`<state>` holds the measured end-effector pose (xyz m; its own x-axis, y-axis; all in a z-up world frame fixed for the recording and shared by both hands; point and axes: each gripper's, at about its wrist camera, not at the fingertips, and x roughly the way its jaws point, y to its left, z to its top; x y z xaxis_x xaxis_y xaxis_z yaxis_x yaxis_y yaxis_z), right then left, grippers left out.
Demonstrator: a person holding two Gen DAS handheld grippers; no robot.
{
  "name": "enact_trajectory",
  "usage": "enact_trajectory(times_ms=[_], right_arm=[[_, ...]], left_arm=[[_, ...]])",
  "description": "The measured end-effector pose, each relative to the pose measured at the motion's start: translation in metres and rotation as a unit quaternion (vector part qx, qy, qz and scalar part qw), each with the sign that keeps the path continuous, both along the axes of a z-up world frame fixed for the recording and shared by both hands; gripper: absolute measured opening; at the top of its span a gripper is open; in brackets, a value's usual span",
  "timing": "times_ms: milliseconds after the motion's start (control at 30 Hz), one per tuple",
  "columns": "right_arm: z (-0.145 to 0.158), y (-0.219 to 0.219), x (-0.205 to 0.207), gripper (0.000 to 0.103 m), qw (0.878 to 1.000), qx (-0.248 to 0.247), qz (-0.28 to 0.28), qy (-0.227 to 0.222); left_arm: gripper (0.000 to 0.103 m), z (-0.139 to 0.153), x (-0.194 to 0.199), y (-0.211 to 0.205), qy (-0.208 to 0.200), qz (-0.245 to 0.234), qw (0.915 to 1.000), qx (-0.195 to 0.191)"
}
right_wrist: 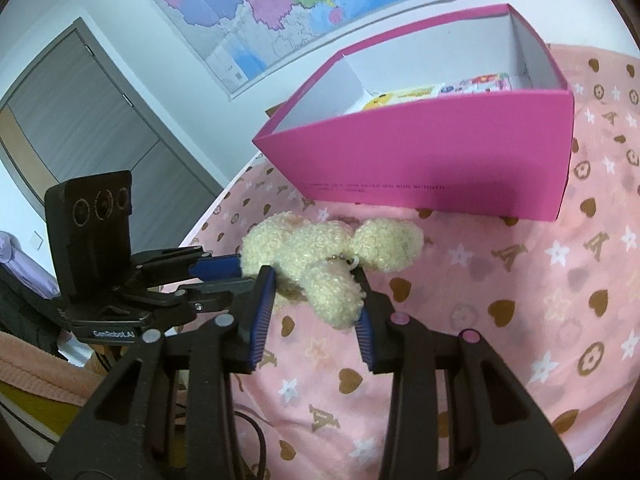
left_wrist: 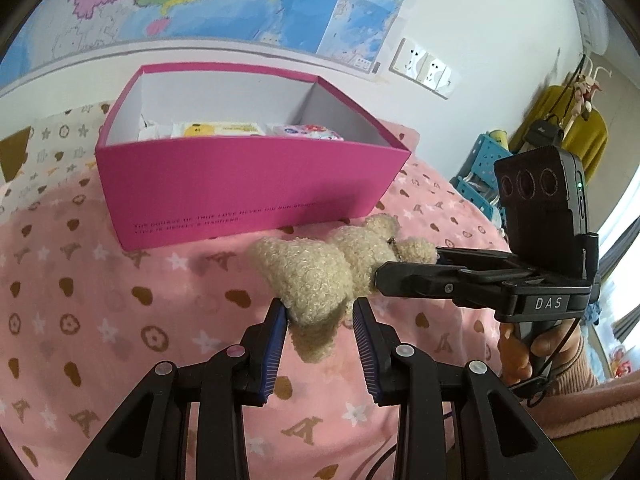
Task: Organize soft objects
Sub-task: 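Carry the plush bear over the magenta box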
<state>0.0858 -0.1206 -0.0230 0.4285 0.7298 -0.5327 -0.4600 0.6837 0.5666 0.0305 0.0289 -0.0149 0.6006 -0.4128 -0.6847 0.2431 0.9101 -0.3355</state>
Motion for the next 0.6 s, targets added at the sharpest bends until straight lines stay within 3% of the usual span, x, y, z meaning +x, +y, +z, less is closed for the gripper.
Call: enact_trajectory(times_ms=[600], right_arm=[[0.016, -0.003, 0.003, 0.040, 1.000, -0.009, -0.001, -0.028]], left_arm=[[0.033, 0.013, 0.005, 0.003, -0.024, 0.000, 0.9997, 0.008]])
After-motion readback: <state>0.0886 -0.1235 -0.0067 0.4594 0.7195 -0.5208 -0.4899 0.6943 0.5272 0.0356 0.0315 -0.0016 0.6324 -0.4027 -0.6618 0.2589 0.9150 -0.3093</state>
